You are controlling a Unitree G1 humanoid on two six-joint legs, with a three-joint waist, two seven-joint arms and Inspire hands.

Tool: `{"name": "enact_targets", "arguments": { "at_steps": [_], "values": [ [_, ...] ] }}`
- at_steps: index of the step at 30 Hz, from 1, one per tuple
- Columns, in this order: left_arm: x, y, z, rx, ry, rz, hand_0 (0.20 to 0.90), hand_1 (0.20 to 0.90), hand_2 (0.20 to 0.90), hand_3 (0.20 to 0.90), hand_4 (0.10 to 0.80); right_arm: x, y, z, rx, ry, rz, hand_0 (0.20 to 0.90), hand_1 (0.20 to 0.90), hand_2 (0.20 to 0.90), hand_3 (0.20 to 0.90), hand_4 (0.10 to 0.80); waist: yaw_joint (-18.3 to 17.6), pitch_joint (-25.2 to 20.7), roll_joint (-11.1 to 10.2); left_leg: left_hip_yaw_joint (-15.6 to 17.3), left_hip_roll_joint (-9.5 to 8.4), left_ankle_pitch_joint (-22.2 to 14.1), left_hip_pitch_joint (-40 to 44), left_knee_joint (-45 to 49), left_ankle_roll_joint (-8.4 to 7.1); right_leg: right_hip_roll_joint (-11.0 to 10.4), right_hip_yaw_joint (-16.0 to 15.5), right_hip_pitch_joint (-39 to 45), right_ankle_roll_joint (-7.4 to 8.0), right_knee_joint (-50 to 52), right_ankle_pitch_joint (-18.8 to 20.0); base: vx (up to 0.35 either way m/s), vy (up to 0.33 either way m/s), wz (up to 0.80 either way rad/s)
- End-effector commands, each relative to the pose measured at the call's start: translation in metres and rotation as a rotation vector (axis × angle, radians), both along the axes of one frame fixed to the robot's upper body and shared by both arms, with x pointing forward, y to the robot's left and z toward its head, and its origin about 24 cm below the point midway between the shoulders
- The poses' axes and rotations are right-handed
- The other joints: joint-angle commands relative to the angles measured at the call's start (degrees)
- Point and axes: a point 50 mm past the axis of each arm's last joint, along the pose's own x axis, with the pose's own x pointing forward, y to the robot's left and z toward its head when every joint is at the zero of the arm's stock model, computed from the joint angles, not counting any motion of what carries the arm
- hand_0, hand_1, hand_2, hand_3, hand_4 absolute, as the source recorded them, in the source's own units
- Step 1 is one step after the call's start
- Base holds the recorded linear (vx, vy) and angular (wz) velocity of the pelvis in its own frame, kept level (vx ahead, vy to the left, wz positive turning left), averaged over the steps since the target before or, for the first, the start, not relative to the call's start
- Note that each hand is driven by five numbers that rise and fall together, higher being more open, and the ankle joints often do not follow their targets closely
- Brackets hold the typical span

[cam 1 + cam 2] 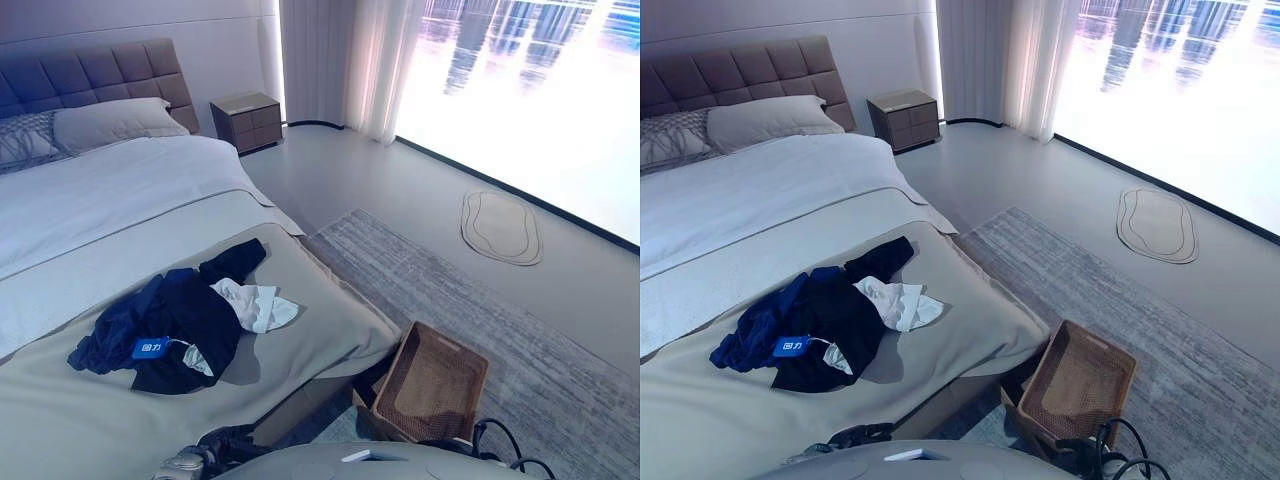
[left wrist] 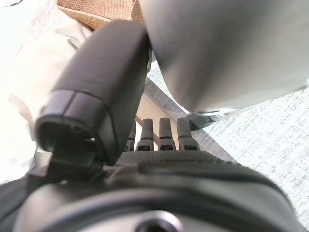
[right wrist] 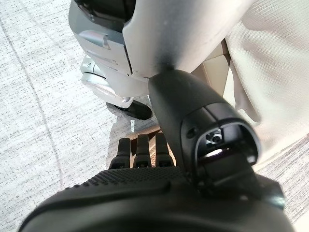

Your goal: Pick up the clothes from the bed and place them into the basket

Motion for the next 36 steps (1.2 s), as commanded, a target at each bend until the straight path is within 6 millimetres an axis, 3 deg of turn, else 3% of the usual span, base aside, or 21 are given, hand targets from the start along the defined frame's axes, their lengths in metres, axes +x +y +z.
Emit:
{"name": "enact_targets", "arguments": {
  "at_steps": [1,8,11,12,13,16,17,21,22,24,27,30,33,35,36],
  "values": [
    [0.022,-0.003,0.003,0.000,-0.030,-0.027,0.900,0.900,0.900,0.900,0.800,0.034,0.018,0.002,0.066,-0.065,0.021,0.900,0.900,0.900,0.900,0.800,0.8,5.1,0.8,-1.0,-4.78,-8.4,4.6,0.8,4.11,1.4,-2.1,4.1,-0.64,2.8,-5.8,0.000,0.000,0.00],
    [0.018,-0.001,0.002,0.033,-0.011,-0.008,0.900,0.900,0.900,0.900,0.800,0.033,0.019,0.002,0.134,-0.110,-0.245,0.900,0.900,0.900,0.900,0.800,0.7,4.8,0.9,-1.2,-4.80,-8.5,4.8,0.9,4.23,1.6,-1.8,4.2,-0.80,3.4,-6.2,0.000,0.000,0.00],
    [0.014,0.001,0.001,0.034,-0.001,0.005,0.900,0.900,0.900,0.900,0.800,0.037,0.019,0.003,0.273,-0.172,-0.676,0.900,0.900,0.900,0.900,0.800,0.5,4.8,1.1,-1.4,-4.83,-8.7,5.1,1.2,4.36,1.7,-1.6,4.3,-0.92,4.2,-6.7,0.033,0.017,0.00],
    [0.010,0.001,0.000,0.034,0.006,0.011,0.900,0.900,0.900,0.900,0.800,0.043,0.019,0.005,0.350,-0.221,-0.884,0.900,0.900,0.900,0.900,0.800,0.4,4.8,1.3,-1.4,-4.81,-8.8,5.4,1.2,4.43,1.8,-1.4,4.4,-0.95,4.5,-6.9,0.063,0.036,0.00],
    [0.008,0.001,0.000,0.032,0.010,0.014,0.900,0.900,0.900,0.900,0.800,0.048,0.022,0.006,0.415,-0.244,-0.983,0.900,0.900,0.900,0.900,0.800,0.3,4.8,1.4,-1.4,-4.78,-8.9,5.5,1.2,4.46,1.8,-1.3,4.5,-0.94,4.8,-7.0,0.053,0.034,0.00],
    [0.001,-0.001,-0.002,0.030,0.014,0.024,0.900,0.900,0.900,0.900,0.800,0.072,0.034,0.015,0.618,-0.341,-1.128,0.900,0.900,0.900,0.900,0.800,0.3,5.0,1.5,-1.5,-4.68,-9.0,5.5,1.3,4.58,1.7,-1.1,4.3,-1.09,5.5,-7.5,0.026,0.044,-0.01],
    [-0.004,-0.004,-0.003,0.029,0.014,0.028,0.900,0.900,0.900,0.900,0.800,0.096,0.044,0.028,0.758,-0.462,-1.113,0.900,0.900,0.900,0.900,0.800,0.4,5.1,1.4,-1.8,-4.71,-9.0,5.3,1.4,4.70,1.6,-1.2,4.2,-1.17,5.9,-7.6,-0.002,0.060,0.00],
    [-0.010,-0.008,-0.004,0.021,0.010,0.031,0.900,0.900,0.900,0.900,0.800,0.127,0.069,0.052,0.902,-0.599,-0.875,0.900,0.900,0.900,0.900,0.800,0.8,5.6,1.3,-2.6,-4.97,-8.8,4.8,1.4,4.81,1.2,-1.8,3.8,-1.22,6.2,-7.7,-0.007,0.077,0.05],
    [-0.012,-0.010,-0.005,0.018,0.008,0.032,0.900,0.900,0.900,0.900,0.800,0.137,0.076,0.061,0.859,-0.664,-0.665,0.900,0.900,0.900,0.900,0.800,1.2,5.7,1.2,-3.0,-5.14,-8.7,4.5,1.3,4.87,0.9,-2.1,3.7,-1.14,6.2,-7.7,-0.003,0.104,0.10],
    [-0.010,-0.010,-0.004,0.016,0.002,0.031,0.900,0.900,0.900,0.900,0.800,0.152,0.076,0.076,0.675,-0.780,-0.374,0.900,0.900,0.900,0.900,0.800,1.9,6.0,0.9,-3.5,-5.43,-8.7,3.8,1.8,4.95,0.5,-2.7,3.2,-0.99,6.4,-7.7,-0.020,0.106,0.12],
    [-0.003,-0.010,-0.002,0.017,-0.022,0.020,0.900,0.900,0.900,0.900,0.800,0.193,0.068,0.124,0.091,-1.056,0.207,0.900,0.900,0.900,0.900,0.800,3.9,7.4,0.3,-4.9,-5.82,-8.5,2.2,2.4,5.21,-0.4,-4.0,2.2,-0.79,7.3,-7.7,-0.042,0.105,0.26],
    [0.005,-0.009,0.000,0.027,-0.054,0.004,0.900,0.900,0.900,0.900,0.800,0.229,0.063,0.170,-0.196,-1.198,0.472,0.900,0.900,0.900,0.900,0.800,6.1,8.9,-0.6,-6.3,-6.12,-8.0,0.1,2.6,5.45,-1.1,-4.8,0.7,-0.36,7.9,-7.2,-0.058,0.082,0.31],
    [0.020,-0.003,0.005,0.045,-0.096,-0.014,0.900,0.900,0.900,0.900,0.800,0.256,0.070,0.209,-0.338,-1.320,0.581,0.900,0.900,0.900,0.900,0.800,8.1,10.6,-1.4,-7.8,-6.11,-7.2,-2.3,3.0,5.59,-2.0,-6.0,-1.2,0.40,8.9,-6.4,-0.146,0.033,0.37],
    [0.044,0.005,0.013,0.064,-0.154,-0.034,0.900,0.900,0.900,0.900,0.800,0.283,0.082,0.252,-0.480,-1.452,0.655,0.900,0.900,0.900,0.900,0.800,10.1,13.4,-2.2,-9.1,-6.18,-6.7,-5.6,3.9,5.80,-2.7,-7.0,-3.4,0.98,9.7,-5.7,-0.241,0.013,0.33],
    [0.051,0.006,0.015,0.069,-0.170,-0.039,0.900,0.900,0.900,0.900,0.800,0.289,0.086,0.264,-0.511,-1.489,0.667,0.900,0.900,0.900,0.900,0.800,10.8,14.3,-2.5,-9.6,-6.34,-6.7,-6.7,4.7,5.91,-3.0,-7.3,-3.9,1.13,9.9,-5.5,-0.164,0.021,0.33]
  ]
}}
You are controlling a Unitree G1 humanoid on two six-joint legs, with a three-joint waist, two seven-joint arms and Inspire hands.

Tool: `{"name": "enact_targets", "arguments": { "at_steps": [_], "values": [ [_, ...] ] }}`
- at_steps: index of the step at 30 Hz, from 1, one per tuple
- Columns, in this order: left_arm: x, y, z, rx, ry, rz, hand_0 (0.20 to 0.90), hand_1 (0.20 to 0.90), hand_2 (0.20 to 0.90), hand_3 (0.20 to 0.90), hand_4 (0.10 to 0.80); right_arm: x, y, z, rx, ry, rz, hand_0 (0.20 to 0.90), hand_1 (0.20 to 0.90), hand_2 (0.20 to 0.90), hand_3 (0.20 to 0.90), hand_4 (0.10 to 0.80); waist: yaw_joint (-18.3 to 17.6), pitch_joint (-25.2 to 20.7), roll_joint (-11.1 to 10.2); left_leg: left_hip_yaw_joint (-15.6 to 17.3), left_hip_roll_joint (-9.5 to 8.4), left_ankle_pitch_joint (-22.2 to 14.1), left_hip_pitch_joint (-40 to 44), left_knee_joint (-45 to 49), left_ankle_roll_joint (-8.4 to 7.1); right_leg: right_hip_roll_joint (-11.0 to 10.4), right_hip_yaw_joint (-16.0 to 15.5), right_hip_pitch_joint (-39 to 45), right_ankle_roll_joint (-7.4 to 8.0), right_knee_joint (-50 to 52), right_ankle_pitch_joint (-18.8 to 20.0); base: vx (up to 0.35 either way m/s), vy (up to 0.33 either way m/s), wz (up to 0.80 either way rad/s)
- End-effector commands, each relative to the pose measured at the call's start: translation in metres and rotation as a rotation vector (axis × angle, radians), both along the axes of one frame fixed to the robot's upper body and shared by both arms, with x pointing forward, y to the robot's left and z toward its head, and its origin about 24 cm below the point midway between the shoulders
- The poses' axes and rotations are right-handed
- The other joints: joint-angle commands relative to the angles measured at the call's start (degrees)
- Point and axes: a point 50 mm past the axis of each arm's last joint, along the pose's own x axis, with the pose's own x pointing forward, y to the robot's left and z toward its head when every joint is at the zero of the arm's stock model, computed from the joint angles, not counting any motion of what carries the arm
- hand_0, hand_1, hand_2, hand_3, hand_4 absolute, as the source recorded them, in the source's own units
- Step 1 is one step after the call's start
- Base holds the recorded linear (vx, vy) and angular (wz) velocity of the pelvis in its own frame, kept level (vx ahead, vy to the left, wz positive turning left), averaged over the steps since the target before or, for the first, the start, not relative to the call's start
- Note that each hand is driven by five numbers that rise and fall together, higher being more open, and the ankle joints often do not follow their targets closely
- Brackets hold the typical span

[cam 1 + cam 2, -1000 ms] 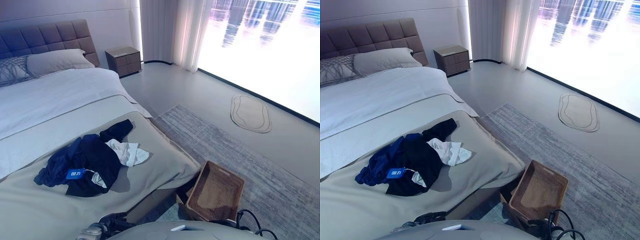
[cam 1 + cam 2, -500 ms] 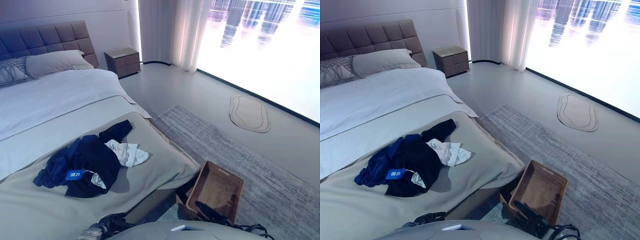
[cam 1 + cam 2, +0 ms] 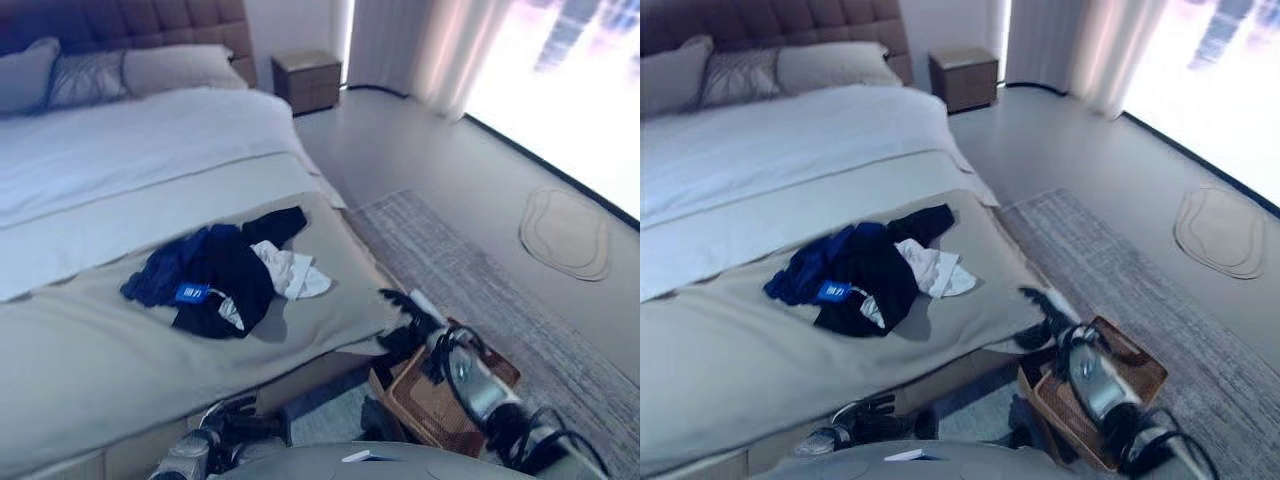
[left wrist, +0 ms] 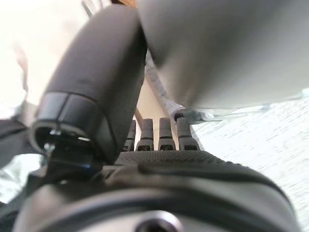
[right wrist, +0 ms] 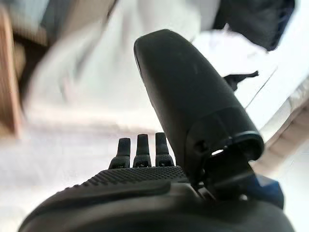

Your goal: Pick up the clothes from the bed and place them into the basket

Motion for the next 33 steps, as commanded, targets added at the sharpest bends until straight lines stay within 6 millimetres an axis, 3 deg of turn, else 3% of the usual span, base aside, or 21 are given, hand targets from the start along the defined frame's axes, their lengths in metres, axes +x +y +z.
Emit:
{"name": "enact_targets", "arguments": {
  "at_steps": [1,7,13,18,21,29,33],
  "values": [
    [0.011,0.009,0.005,0.057,-0.007,-0.075,0.900,0.900,0.900,0.900,0.800,0.064,0.051,0.118,0.014,-0.497,0.158,0.900,0.900,0.900,0.900,0.800,3.6,7.4,-1.2,-0.7,-4.58,-10.5,2.6,4.9,4.68,-2.0,0.8,0.4,1.14,9.7,-5.4,-0.121,0.028,0.54],
    [0.031,0.028,0.017,0.112,-0.062,-0.076,0.900,0.900,0.900,0.900,0.800,0.090,0.062,0.174,-0.158,-0.706,0.167,0.900,0.900,0.900,0.900,0.800,9.7,11.4,-3.4,-4.2,-5.89,-11.4,-5.5,11.7,4.96,-3.7,-1.6,-0.7,1.09,11.1,-4.4,-0.084,-0.011,0.45],
    [0.048,0.051,0.033,0.157,-0.110,-0.065,0.900,0.900,0.900,0.900,0.800,0.105,0.067,0.207,-0.277,-0.781,0.149,0.900,0.900,0.900,0.900,0.800,14.6,13.6,-5.1,-7.5,-6.05,-9.4,-9.7,10.4,4.28,-4.4,-5.2,-2.6,2.15,13.0,-1.8,-0.044,-0.032,0.50],
    [0.057,0.056,0.039,0.148,-0.155,-0.037,0.900,0.900,0.900,0.900,0.800,0.113,0.067,0.223,-0.308,-0.801,0.110,0.900,0.900,0.900,0.900,0.800,17.4,15.0,-5.9,-8.9,-5.50,-8.2,-11.8,8.9,3.61,-4.8,-7.8,-3.8,2.20,13.8,-1.5,-0.010,-0.017,0.42],
    [0.062,0.056,0.043,0.136,-0.194,-0.017,0.900,0.900,0.900,0.900,0.800,0.117,0.066,0.232,-0.319,-0.820,0.091,0.900,0.900,0.900,0.900,0.800,19.5,16.3,-6.5,-9.5,-4.42,-8.6,-12.2,7.3,2.68,-4.4,-9.1,-3.9,2.43,14.4,-3.4,0.032,-0.056,0.18],
    [0.071,0.049,0.047,0.097,-0.262,-0.022,0.900,0.900,0.900,0.900,0.800,0.123,0.077,0.252,-0.440,-0.815,0.143,0.900,0.900,0.900,0.900,0.800,22.5,18.8,-5.8,-12.0,-3.33,-5.8,-14.1,4.2,1.38,-4.4,-13.1,-5.8,1.70,15.9,-6.5,0.004,0.000,0.22],
    [0.074,0.047,0.049,0.082,-0.286,-0.016,0.900,0.900,0.900,0.900,0.800,0.130,0.072,0.240,-0.524,-0.595,0.141,0.900,0.900,0.900,0.900,0.800,23.4,19.9,-5.5,-12.3,-2.88,-4.6,-14.7,3.2,0.92,-4.3,-14.6,-6.4,1.51,16.4,-7.6,-0.013,0.016,0.11]
  ]
}}
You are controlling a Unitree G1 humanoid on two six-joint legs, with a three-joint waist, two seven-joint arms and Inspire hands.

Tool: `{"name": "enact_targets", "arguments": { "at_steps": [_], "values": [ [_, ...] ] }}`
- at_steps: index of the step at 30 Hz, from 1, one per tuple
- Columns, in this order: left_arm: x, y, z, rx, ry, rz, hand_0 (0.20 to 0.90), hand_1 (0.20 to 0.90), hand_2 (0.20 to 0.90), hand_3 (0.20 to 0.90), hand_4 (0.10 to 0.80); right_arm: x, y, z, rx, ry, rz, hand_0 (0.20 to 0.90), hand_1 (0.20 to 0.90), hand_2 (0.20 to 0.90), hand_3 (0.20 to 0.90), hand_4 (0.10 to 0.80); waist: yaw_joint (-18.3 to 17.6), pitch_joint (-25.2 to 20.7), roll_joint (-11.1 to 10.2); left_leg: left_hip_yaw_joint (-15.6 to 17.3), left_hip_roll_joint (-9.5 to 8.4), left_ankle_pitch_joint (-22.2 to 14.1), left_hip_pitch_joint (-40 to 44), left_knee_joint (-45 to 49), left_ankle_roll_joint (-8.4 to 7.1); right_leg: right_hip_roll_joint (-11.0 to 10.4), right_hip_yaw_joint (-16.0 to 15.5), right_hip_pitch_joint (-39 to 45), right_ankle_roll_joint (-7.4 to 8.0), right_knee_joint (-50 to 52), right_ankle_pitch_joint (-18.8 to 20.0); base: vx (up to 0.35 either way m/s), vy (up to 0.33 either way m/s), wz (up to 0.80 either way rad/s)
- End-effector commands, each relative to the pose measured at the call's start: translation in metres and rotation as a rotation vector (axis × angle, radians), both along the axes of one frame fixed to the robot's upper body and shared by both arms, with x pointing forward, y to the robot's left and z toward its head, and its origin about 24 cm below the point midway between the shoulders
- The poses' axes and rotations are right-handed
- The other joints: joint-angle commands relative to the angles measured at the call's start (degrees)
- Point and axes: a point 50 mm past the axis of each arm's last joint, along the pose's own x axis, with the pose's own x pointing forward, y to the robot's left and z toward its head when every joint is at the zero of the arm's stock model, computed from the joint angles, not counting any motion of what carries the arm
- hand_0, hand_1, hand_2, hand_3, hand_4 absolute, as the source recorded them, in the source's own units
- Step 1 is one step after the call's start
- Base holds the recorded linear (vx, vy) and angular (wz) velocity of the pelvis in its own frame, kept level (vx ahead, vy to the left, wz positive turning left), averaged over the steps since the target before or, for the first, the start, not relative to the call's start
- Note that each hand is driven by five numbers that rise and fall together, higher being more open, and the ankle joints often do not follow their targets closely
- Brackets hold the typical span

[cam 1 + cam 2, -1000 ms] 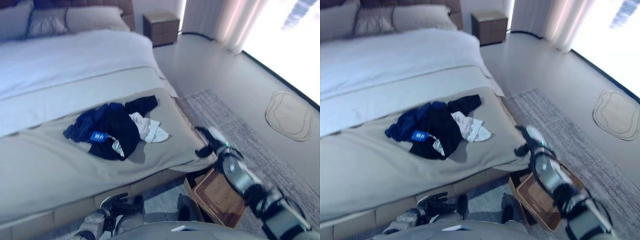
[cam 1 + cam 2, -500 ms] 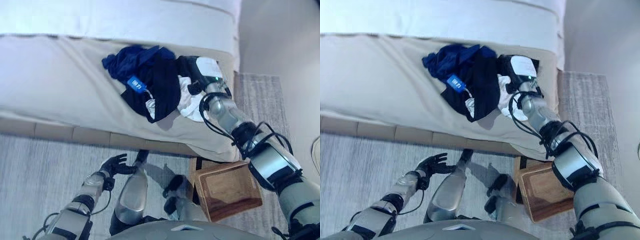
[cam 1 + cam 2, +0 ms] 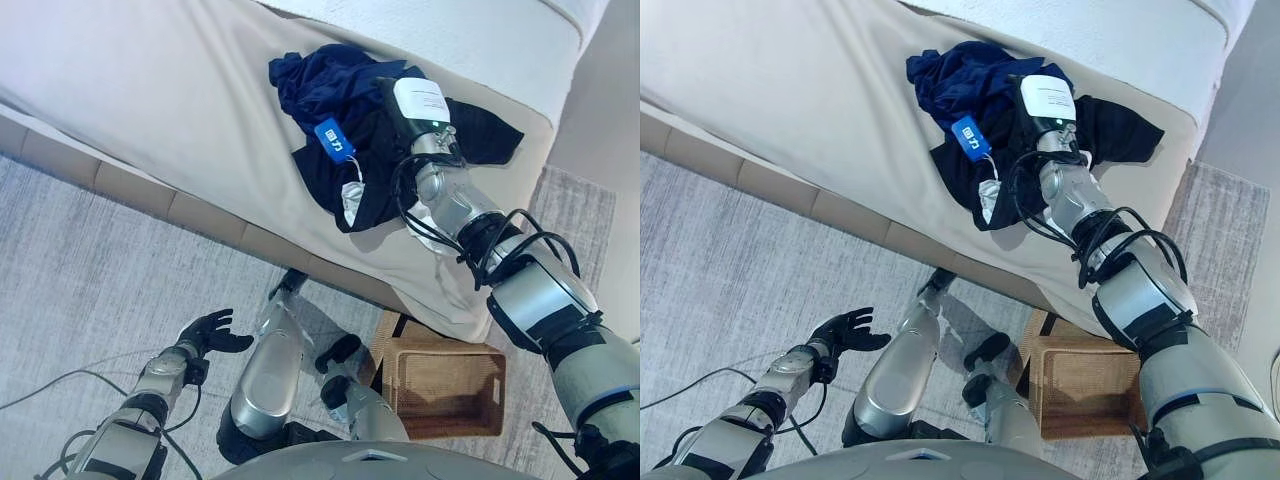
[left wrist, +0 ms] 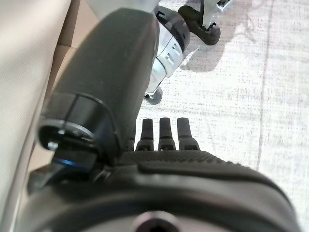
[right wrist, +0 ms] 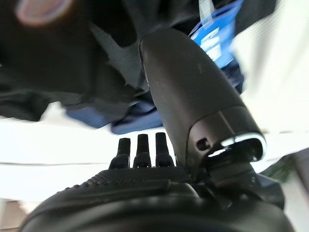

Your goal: Pick up the clothes from the bed and place them into the basket

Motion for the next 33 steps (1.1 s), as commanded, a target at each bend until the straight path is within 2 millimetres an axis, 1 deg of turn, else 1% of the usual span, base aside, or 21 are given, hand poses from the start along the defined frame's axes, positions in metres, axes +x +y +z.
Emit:
{"name": "enact_targets", "arguments": {
  "at_steps": [1,2,4,6,8,9,11,12,13,14,16,18,21,23,24,27,30,33],
  "values": [
    [-0.018,0.004,-0.006,-0.002,0.021,-0.016,0.900,0.900,0.900,0.900,0.800,0.009,-0.006,0.035,-0.102,0.054,-0.080,0.535,0.535,0.535,0.475,0.375,2.6,1.8,2.2,5.1,1.76,-2.6,7.2,-8.9,4.58,-3.0,-1.0,1.3,0.09,12.2,-6.0,-0.006,-0.026,0.14],
    [-0.018,0.005,-0.006,-0.001,0.020,-0.013,0.900,0.900,0.900,0.900,0.800,0.010,-0.010,0.031,-0.105,0.082,-0.097,0.300,0.300,0.300,0.200,0.100,2.9,2.0,2.1,4.9,1.92,-2.7,7.3,-9.0,4.51,-3.0,-1.4,1.4,0.02,12.2,-6.2,0.003,-0.031,0.11],
    [-0.020,0.006,-0.006,-0.004,0.020,-0.005,0.900,0.900,0.900,0.900,0.800,0.010,-0.009,0.030,-0.088,0.080,-0.097,0.300,0.300,0.300,0.200,0.100,3.0,2.1,2.1,4.8,2.11,-2.6,7.6,-9.1,4.42,-2.9,-1.7,1.6,0.00,12.4,-6.3,0.020,-0.018,0.16],
    [-0.023,0.008,-0.007,-0.001,0.023,0.000,0.900,0.900,0.900,0.900,0.800,0.010,-0.008,0.035,-0.071,0.053,-0.096,0.300,0.300,0.300,0.200,0.100,3.0,2.0,2.0,4.7,2.23,-2.8,8.2,-9.0,4.32,-2.9,-1.7,2.1,-0.03,12.6,-6.3,0.035,-0.005,0.08],
    [-0.025,0.011,-0.007,0.008,0.026,0.004,0.900,0.900,0.900,0.900,0.800,0.009,-0.008,0.051,-0.030,-0.034,-0.090,0.300,0.300,0.300,0.200,0.100,2.8,1.9,1.8,4.7,2.40,-3.0,9.0,-9.0,4.31,-3.0,-1.4,2.5,0.03,13.1,-6.0,0.033,-0.011,-0.03],
    [-0.026,0.011,-0.007,0.009,0.026,0.004,0.900,0.900,0.900,0.900,0.800,0.009,-0.008,0.053,-0.027,-0.043,-0.090,0.300,0.300,0.300,0.200,0.100,2.8,1.9,1.8,4.7,2.40,-3.1,9.1,-9.0,4.31,-3.0,-1.4,2.5,0.04,13.1,-5.9,0.000,0.000,0.00],
    [-0.030,0.015,-0.007,0.017,0.032,0.014,0.900,0.900,0.900,0.900,0.800,0.005,-0.009,0.076,0.012,-0.151,-0.082,0.300,0.300,0.300,0.200,0.100,2.4,1.6,1.4,4.9,2.57,-3.4,9.7,-8.9,4.23,-3.0,-0.7,2.8,0.04,13.5,-6.0,0.016,-0.005,-0.02],
    [-0.031,0.017,-0.007,0.019,0.033,0.018,0.900,0.900,0.900,0.900,0.800,0.003,-0.009,0.084,0.017,-0.179,-0.078,0.300,0.300,0.300,0.200,0.100,2.2,1.5,1.3,4.9,2.66,-3.4,9.9,-8.8,4.20,-3.0,-0.5,2.9,0.04,13.6,-6.0,0.025,-0.009,-0.04],
    [-0.033,0.019,-0.007,0.022,0.035,0.024,0.900,0.900,0.900,0.900,0.800,0.000,-0.012,0.100,0.019,-0.244,-0.082,0.300,0.300,0.300,0.200,0.100,1.8,1.4,1.0,5.1,2.85,-3.6,10.4,-8.8,4.12,-2.8,0.1,3.1,0.04,13.7,-6.2,0.011,-0.003,-0.04],
    [-0.034,0.020,-0.007,0.022,0.035,0.028,0.900,0.900,0.900,0.900,0.800,-0.003,-0.014,0.109,0.018,-0.273,-0.086,0.300,0.300,0.300,0.200,0.100,1.6,1.4,0.8,5.2,2.94,-3.6,10.6,-8.9,4.09,-2.6,0.5,3.2,0.02,13.6,-6.3,0.002,-0.002,-0.09],
    [-0.036,0.022,-0.007,0.022,0.037,0.034,0.900,0.900,0.900,0.900,0.800,-0.008,-0.021,0.127,0.011,-0.335,-0.109,0.300,0.300,0.300,0.200,0.100,1.1,1.1,0.5,5.5,3.22,-3.6,11.1,-9.2,3.95,-2.2,1.1,3.5,-0.01,13.1,-6.7,-0.003,0.000,-0.22],
    [-0.041,0.024,-0.008,0.022,0.041,0.034,0.900,0.900,0.900,0.900,0.800,-0.012,-0.031,0.141,0.011,-0.367,-0.132,0.300,0.300,0.300,0.200,0.100,0.8,0.8,0.4,5.7,3.47,-3.5,11.6,-9.5,3.87,-1.8,1.3,3.8,-0.08,12.6,-7.1,-0.001,-0.006,-0.19],
    [-0.046,0.026,-0.009,0.026,0.050,0.042,0.900,0.900,0.900,0.900,0.800,-0.017,-0.044,0.154,0.029,-0.432,-0.173,0.300,0.300,0.300,0.200,0.100,0.5,0.3,0.0,5.8,3.71,-3.6,12.2,-9.8,3.81,-1.4,1.7,4.4,-0.28,12.0,-7.5,0.003,-0.018,-0.09],
    [-0.050,0.027,-0.010,0.030,0.056,0.048,0.900,0.900,0.900,0.900,0.800,-0.023,-0.051,0.165,0.069,-0.512,-0.179,0.300,0.300,0.300,0.200,0.100,0.3,-0.1,-0.1,5.9,3.84,-3.7,12.7,-10.0,3.82,-1.3,1.9,4.8,-0.33,11.8,-7.5,0.022,-0.032,-0.09],
    [-0.054,0.028,-0.012,0.037,0.065,0.054,0.900,0.900,0.900,0.900,0.800,-0.030,-0.058,0.174,0.119,-0.597,-0.181,0.300,0.300,0.300,0.200,0.100,-0.1,-0.7,-0.4,6.0,3.83,-3.9,13.3,-10.2,3.87,-1.2,2.1,5.3,-0.26,11.8,-7.3,0.047,-0.040,-0.05],
    [-0.064,0.032,-0.015,0.054,0.096,0.062,0.900,0.900,0.900,0.900,0.800,-0.044,-0.072,0.187,0.188,-0.731,-0.180,0.300,0.300,0.300,0.200,0.100,-0.9,-2.5,-0.9,6.2,3.42,-4.5,14.7,-10.5,4.15,-1.4,2.7,6.2,0.15,11.8,-6.7,0.065,-0.024,-0.03],
    [-0.071,0.032,-0.019,0.063,0.132,0.069,0.900,0.900,0.900,0.900,0.800,-0.058,-0.079,0.197,0.207,-0.814,-0.177,0.300,0.300,0.300,0.200,0.100,-2.1,-4.6,-0.9,6.6,2.84,-5.3,16.4,-10.5,4.57,-1.6,3.5,6.9,0.49,11.8,-6.4,0.080,0.013,-0.03],
    [-0.082,0.032,-0.025,0.077,0.175,0.080,0.900,0.900,0.900,0.900,0.800,-0.073,-0.088,0.201,0.226,-0.897,-0.181,0.300,0.300,0.300,0.200,0.100,-3.7,-7.2,-0.9,7.3,2.56,-6.0,18.6,-10.9,4.93,-1.1,4.9,8.4,0.97,10.7,-6.1,0.046,0.005,-0.02]
  ]
}}
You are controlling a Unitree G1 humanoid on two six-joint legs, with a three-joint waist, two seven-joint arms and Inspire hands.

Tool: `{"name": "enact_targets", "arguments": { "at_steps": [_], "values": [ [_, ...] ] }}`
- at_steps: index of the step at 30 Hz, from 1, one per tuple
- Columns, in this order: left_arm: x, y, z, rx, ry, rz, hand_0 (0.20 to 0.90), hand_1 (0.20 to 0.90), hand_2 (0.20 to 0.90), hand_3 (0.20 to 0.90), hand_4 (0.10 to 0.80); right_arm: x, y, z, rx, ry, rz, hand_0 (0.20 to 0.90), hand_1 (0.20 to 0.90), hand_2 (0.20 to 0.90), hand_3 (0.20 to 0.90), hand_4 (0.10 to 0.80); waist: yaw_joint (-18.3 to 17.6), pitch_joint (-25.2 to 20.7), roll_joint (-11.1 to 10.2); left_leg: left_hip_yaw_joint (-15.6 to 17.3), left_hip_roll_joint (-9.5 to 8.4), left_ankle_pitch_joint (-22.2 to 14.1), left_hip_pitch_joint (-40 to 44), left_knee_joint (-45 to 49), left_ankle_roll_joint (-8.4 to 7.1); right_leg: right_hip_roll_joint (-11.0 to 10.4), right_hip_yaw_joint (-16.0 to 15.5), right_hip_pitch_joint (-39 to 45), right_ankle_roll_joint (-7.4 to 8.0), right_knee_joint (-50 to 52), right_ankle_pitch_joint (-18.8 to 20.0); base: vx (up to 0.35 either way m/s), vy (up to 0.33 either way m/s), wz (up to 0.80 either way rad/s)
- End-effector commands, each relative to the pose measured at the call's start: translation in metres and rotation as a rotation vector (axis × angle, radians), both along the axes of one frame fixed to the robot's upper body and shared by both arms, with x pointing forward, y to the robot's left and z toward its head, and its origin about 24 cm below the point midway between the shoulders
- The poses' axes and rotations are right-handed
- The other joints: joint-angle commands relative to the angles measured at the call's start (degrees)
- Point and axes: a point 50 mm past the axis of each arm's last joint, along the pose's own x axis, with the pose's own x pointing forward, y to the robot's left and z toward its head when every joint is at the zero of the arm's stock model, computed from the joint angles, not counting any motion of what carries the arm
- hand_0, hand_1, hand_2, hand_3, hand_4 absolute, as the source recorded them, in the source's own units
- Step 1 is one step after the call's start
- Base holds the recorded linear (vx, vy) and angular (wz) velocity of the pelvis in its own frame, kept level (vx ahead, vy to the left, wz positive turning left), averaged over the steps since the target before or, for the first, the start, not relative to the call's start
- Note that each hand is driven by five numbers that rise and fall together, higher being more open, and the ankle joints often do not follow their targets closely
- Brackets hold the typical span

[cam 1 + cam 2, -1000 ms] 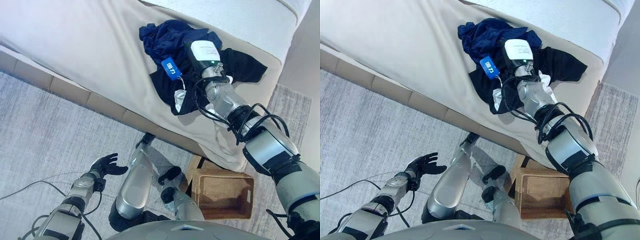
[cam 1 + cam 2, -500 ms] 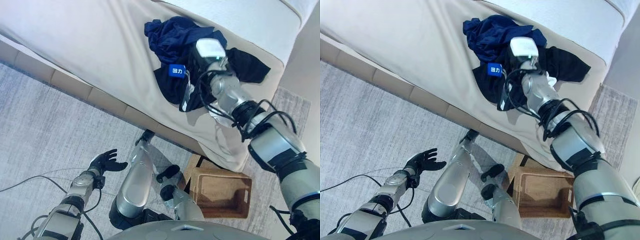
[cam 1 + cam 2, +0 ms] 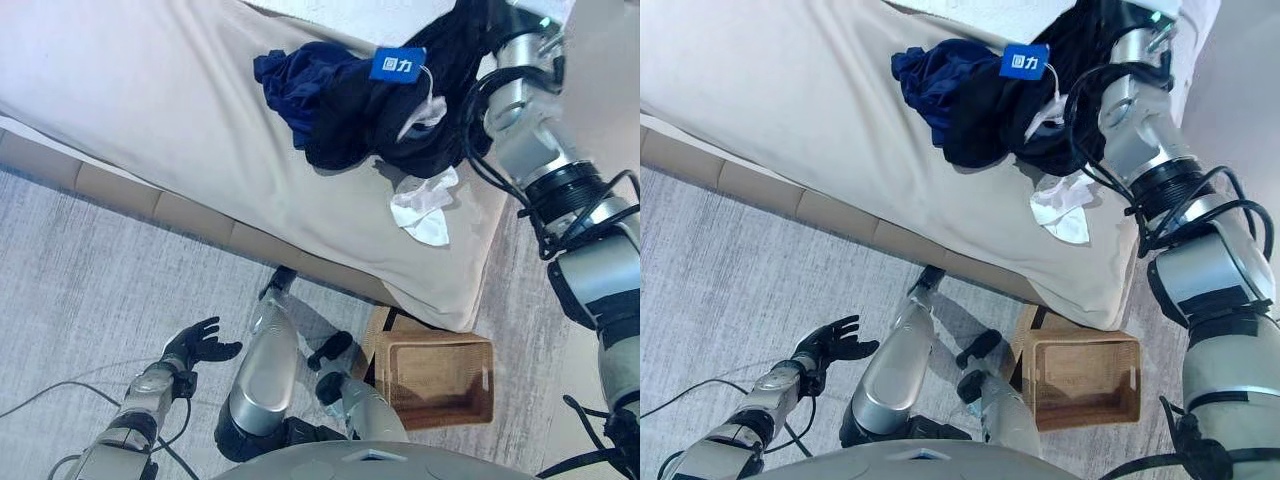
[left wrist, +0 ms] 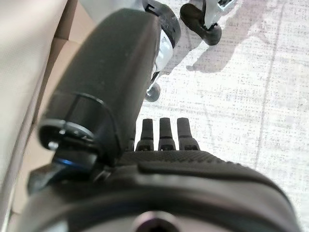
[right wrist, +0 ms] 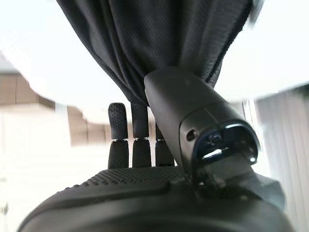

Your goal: Pick up the clothes from the bed and place them into the basket

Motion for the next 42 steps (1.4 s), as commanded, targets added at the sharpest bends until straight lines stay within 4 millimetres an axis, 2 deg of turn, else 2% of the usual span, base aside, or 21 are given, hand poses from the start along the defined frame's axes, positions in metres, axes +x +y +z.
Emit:
{"name": "enact_targets", "arguments": {
  "at_steps": [1,7,10,12,13,16,19,22,24,28,33,37,42],
  "values": [
    [-0.055,0.009,-0.020,0.051,0.162,-0.003,0.900,0.900,0.900,0.900,0.800,-0.046,-0.026,0.058,-0.018,-0.392,-0.076,0.300,0.300,0.300,0.200,0.100,-1.7,-10.7,-0.4,3.9,0.59,-4.6,10.4,-10.5,4.50,-1.5,2.2,2.0,0.97,9.1,-3.4,-0.034,-0.003,-0.15],
    [-0.076,0.010,-0.030,0.100,0.286,0.002,0.900,0.900,0.900,0.900,0.800,-0.073,-0.045,0.068,-0.004,-0.530,-0.119,0.300,0.300,0.300,0.200,0.100,-6.2,-16.9,-0.8,6.4,-0.26,-6.9,15.3,-10.6,5.60,-0.9,6.1,3.9,2.23,6.9,-1.7,0.013,-0.026,-0.30],
    [-0.085,0.008,-0.034,0.106,0.352,-0.003,0.900,0.900,0.900,0.900,0.800,-0.088,-0.053,0.078,-0.013,-0.577,-0.136,0.300,0.300,0.300,0.200,0.100,-9.5,-20.0,-0.1,8.6,-0.30,-7.7,17.6,-10.6,6.13,-0.6,8.4,4.1,2.65,6.1,-1.4,0.031,0.014,-0.53],
    [-0.091,0.010,-0.036,0.109,0.400,-0.006,0.900,0.900,0.900,0.900,0.800,-0.099,-0.062,0.084,-0.048,-0.596,-0.156,0.300,0.300,0.300,0.200,0.100,-12.8,-22.1,1.0,11.2,-0.23,-8.9,20.0,-10.5,6.45,-0.1,10.8,4.5,2.83,5.3,-1.8,0.026,0.007,-0.62],
    [-0.091,0.010,-0.036,0.109,0.400,-0.006,0.900,0.900,0.900,0.900,0.800,-0.100,-0.062,0.084,-0.048,-0.596,-0.157,0.300,0.300,0.300,0.200,0.100,-12.7,-22.2,1.0,11.2,-0.28,-8.7,19.8,-10.5,6.48,-0.1,10.8,4.4,2.83,5.2,-1.6,-0.010,-0.001,-0.74],
    [-0.089,0.010,-0.036,0.107,0.423,-0.029,0.900,0.900,0.900,0.900,0.800,-0.108,-0.071,0.087,-0.075,-0.577,-0.169,0.300,0.300,0.300,0.200,0.100,-16.4,-23.9,2.5,14.5,0.05,-9.5,21.9,-10.7,6.44,0.6,12.6,4.8,2.39,3.8,-2.1,-0.017,-0.027,-0.69],
    [-0.084,0.007,-0.035,0.104,0.417,-0.057,0.900,0.900,0.900,0.900,0.800,-0.110,-0.075,0.083,-0.084,-0.537,-0.138,0.300,0.300,0.300,0.200,0.100,-18.0,-24.7,3.3,16.1,0.29,-9.7,22.8,-11.1,6.18,1.1,13.5,5.2,2.05,2.7,-2.2,-0.018,-0.035,-0.60],
    [-0.077,-0.001,-0.036,0.085,0.396,-0.084,0.900,0.900,0.900,0.900,0.800,-0.112,-0.072,0.075,-0.108,-0.471,-0.054,0.300,0.300,0.300,0.200,0.100,-20.0,-25.2,4.2,18.0,0.56,-9.9,23.8,-11.1,5.90,1.7,15.0,5.9,1.46,1.1,-2.6,-0.007,-0.037,-0.51],
    [-0.070,-0.008,-0.036,0.070,0.377,-0.109,0.900,0.900,0.900,0.900,0.800,-0.112,-0.076,0.071,-0.123,-0.442,-0.073,0.300,0.300,0.300,0.200,0.100,-20.8,-25.4,4.4,19.1,0.67,-10.0,24.3,-11.3,5.68,2.1,15.6,6.5,1.10,0.0,-2.6,0.011,-0.065,-0.50],
    [-0.060,-0.024,-0.038,0.043,0.359,-0.182,0.900,0.900,0.900,0.900,0.800,-0.115,-0.095,0.069,-0.090,-0.430,-0.124,0.300,0.300,0.300,0.200,0.100,-22.2,-25.9,4.6,20.9,0.87,-10.2,24.9,-11.2,5.21,2.5,16.2,7.2,0.76,-1.5,-2.1,0.019,-0.101,-0.39],
    [-0.064,-0.034,-0.043,0.026,0.389,-0.224,0.900,0.900,0.900,0.900,0.800,-0.110,-0.098,0.050,-0.059,-0.334,-0.077,0.300,0.300,0.300,0.200,0.100,-23.4,-25.6,5.1,22.3,1.01,-10.5,25.7,-10.9,4.96,2.7,16.7,7.3,0.50,-1.8,-2.0,0.025,-0.100,-0.20],
    [-0.074,-0.031,-0.045,0.039,0.439,-0.243,0.900,0.900,0.900,0.900,0.800,-0.096,-0.096,0.013,-0.063,-0.107,-0.043,0.300,0.300,0.300,0.200,0.100,-24.6,-24.8,5.9,23.4,1.34,-10.7,25.9,-10.4,4.78,2.9,17.6,7.0,-0.01,-1.5,-2.3,0.036,-0.120,-0.11],
    [-0.079,-0.023,-0.044,0.061,0.447,-0.231,0.900,0.900,0.900,0.900,0.800,-0.087,-0.111,-0.028,-0.064,0.119,-0.105,0.300,0.300,0.300,0.200,0.100,-25.9,-22.9,6.9,24.3,2.11,-10.0,25.0,-10.2,4.38,3.1,18.2,5.6,-0.59,-0.7,-2.7,-0.013,-0.134,-0.10]
  ]
}}
